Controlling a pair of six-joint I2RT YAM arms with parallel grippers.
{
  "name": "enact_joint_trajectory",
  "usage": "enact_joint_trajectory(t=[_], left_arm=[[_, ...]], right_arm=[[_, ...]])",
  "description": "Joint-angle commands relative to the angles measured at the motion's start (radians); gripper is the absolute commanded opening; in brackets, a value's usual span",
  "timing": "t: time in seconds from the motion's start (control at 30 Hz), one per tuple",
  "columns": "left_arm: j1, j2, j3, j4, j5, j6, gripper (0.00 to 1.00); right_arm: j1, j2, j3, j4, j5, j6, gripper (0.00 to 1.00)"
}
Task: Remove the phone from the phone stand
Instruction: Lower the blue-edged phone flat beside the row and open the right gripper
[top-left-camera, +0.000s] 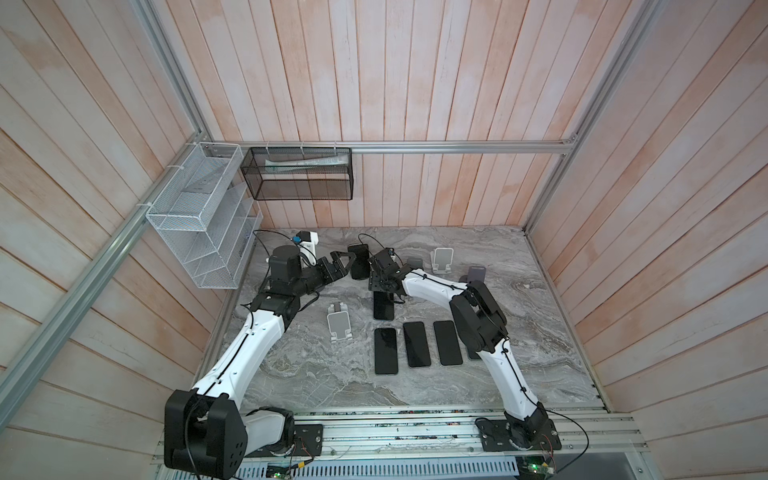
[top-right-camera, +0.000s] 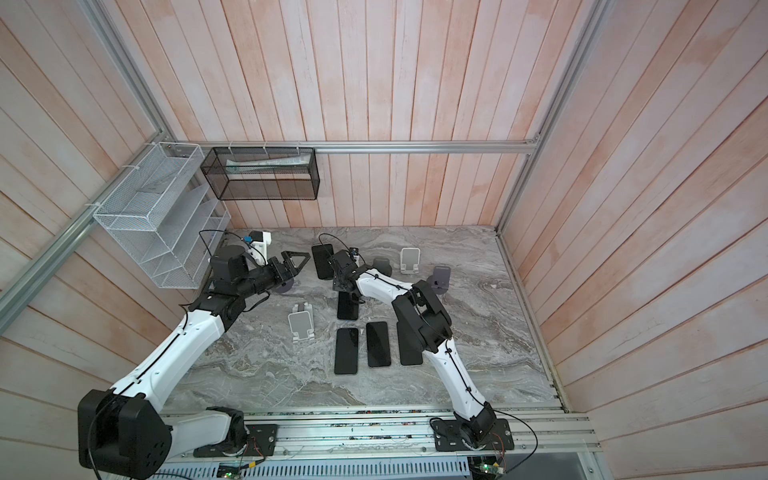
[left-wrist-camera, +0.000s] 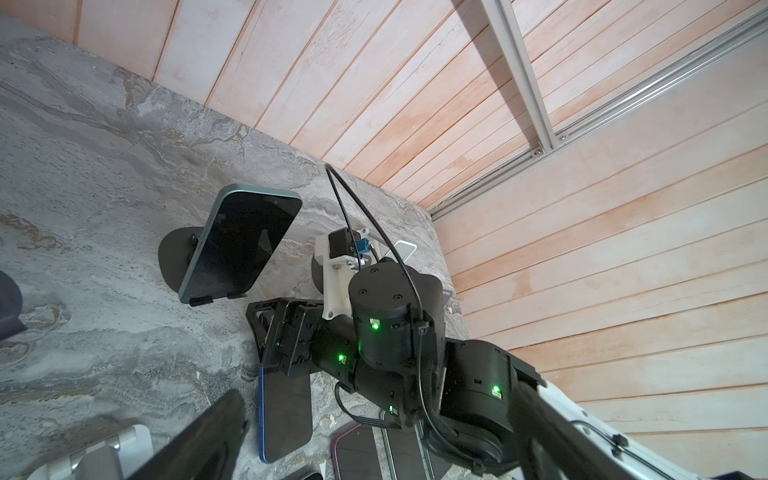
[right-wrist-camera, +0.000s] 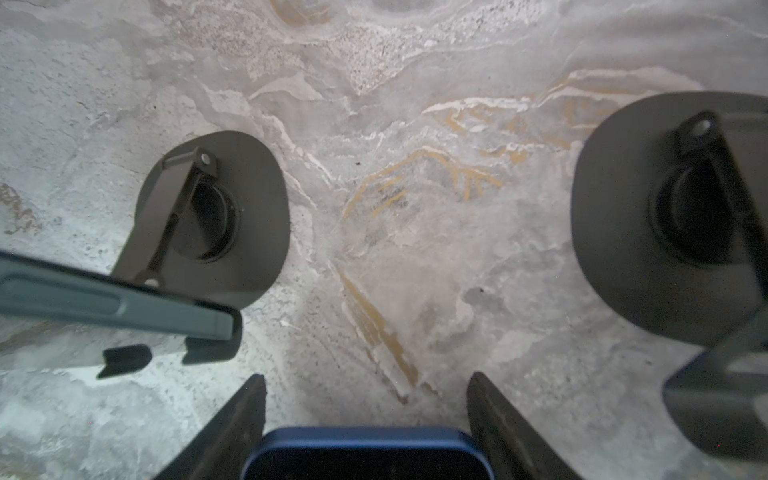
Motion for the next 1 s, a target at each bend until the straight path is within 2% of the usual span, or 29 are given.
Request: enact_joint_trajectory(t=[0.0,0.17,0.37,0.97], left_arm=[[-0.002,0.015,0.004,-0.006,-0.007,0.006,1.00],[-0.002,-0.001,0.001,-0.021,-0.049,0.005,1.00],[-0.002,-0.001,0.000,-0.021,-0.051,0.002,1.00],[-0.002,-0.043,0.011,-0.049,-0.100,0.031,1.00]], right_arm=[[0.010,0.039,0.000,-0.050,0.025,0.008,0.68],[0.029,0.043,-0.011,-0.063,0.030,0.033,0.71],[0.037,0.051,-0.021,-0.075,0.024,0.068,0.71],[0.078,0.074,-0.009,-0.098,0.012,0.083,0.76]])
